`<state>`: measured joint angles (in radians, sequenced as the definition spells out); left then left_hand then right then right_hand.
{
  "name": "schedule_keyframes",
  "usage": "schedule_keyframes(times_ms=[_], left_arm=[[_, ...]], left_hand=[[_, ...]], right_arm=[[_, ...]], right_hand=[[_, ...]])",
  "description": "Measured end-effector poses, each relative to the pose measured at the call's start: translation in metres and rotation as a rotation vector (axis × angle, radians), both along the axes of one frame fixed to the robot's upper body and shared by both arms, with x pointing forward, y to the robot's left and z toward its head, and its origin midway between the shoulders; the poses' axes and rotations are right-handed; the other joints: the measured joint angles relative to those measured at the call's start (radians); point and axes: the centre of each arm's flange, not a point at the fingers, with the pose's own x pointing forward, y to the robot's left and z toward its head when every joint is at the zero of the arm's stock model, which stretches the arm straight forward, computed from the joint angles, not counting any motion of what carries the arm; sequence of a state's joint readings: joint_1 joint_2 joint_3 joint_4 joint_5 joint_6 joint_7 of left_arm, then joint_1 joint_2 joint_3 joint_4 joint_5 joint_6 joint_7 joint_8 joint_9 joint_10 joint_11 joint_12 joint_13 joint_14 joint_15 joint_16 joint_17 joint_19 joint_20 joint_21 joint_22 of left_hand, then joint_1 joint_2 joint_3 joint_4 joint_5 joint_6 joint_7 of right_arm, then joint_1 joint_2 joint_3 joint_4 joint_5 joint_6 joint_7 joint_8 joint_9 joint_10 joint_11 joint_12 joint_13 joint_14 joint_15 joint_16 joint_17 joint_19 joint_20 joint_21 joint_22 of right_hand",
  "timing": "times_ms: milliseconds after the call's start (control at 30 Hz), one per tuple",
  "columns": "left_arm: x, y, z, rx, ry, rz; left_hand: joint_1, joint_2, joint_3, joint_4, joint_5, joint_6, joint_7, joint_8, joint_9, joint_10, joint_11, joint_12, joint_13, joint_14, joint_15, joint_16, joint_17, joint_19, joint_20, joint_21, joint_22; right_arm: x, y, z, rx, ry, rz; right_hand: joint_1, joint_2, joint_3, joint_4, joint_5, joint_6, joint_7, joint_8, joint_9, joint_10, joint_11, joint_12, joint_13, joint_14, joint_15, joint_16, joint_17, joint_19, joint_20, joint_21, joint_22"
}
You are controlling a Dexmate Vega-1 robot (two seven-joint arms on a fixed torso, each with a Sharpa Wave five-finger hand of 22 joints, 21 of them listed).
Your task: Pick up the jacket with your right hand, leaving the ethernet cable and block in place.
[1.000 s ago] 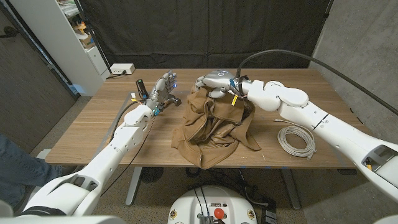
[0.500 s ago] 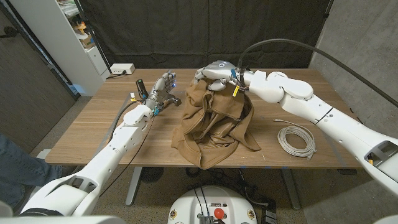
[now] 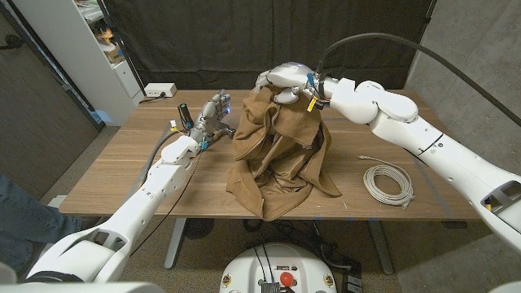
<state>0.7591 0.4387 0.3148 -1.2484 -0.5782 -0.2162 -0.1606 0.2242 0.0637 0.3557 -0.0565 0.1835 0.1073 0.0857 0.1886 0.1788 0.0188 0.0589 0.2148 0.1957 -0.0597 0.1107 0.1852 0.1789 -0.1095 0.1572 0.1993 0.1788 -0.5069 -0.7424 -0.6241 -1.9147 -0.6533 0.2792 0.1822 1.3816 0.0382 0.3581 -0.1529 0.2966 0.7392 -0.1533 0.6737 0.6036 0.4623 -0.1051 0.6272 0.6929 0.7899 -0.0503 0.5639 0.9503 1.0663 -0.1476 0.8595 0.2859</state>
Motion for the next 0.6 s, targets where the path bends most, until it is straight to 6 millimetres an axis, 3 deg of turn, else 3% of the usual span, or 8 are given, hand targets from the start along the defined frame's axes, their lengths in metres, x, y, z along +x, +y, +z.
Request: schedule_keyframes(times_ms=[33,133,600], left_arm=[[0.0,0.0,0.0,0.0,0.001,0.0],[-0.002,-0.001,0.001,0.002,-0.003,-0.003],[-0.006,-0.003,0.001,0.001,-0.009,0.002]], left_hand=[[0.0,0.0,0.0,0.0,0.0,0.0,0.0,0.0,0.0,0.0,0.0,0.0,0.0,0.0,0.0,0.0,0.0,0.0,0.0,0.0,0.0],[0.0,0.0,0.0,0.0,0.0,0.0,0.0,0.0,0.0,0.0,0.0,0.0,0.0,0.0,0.0,0.0,0.0,0.0,0.0,0.0,0.0],[-0.005,0.005,-0.003,-0.003,0.0,0.0,0.0,0.0,0.0,0.0,0.0,0.0,0.0,0.0,0.0,0.0,0.0,0.0,0.0,0.0,0.0]], right_arm=[[-0.003,-0.001,0.002,0.0,-0.008,0.002],[-0.006,-0.005,0.01,0.024,-0.004,-0.008],[-0.028,-0.015,0.032,0.051,-0.045,-0.01]], right_hand=[[0.0,0.0,0.0,0.0,0.0,0.0,0.0,0.0,0.001,0.0,0.0,0.0,0.0,0.0,0.0,0.0,0.002,0.017,-0.023,0.001,0.0],[0.0,0.0,0.0,0.0,0.007,0.0,0.0,0.0,0.001,0.0,0.0,0.0,0.0,0.007,-0.007,-0.01,0.004,0.017,-0.03,0.008,0.0],[0.0,0.0,0.0,0.0,0.016,0.001,-0.001,-0.003,0.005,0.004,0.004,-0.012,0.005,0.007,-0.007,-0.014,0.02,0.014,-0.034,0.029,-0.001]])
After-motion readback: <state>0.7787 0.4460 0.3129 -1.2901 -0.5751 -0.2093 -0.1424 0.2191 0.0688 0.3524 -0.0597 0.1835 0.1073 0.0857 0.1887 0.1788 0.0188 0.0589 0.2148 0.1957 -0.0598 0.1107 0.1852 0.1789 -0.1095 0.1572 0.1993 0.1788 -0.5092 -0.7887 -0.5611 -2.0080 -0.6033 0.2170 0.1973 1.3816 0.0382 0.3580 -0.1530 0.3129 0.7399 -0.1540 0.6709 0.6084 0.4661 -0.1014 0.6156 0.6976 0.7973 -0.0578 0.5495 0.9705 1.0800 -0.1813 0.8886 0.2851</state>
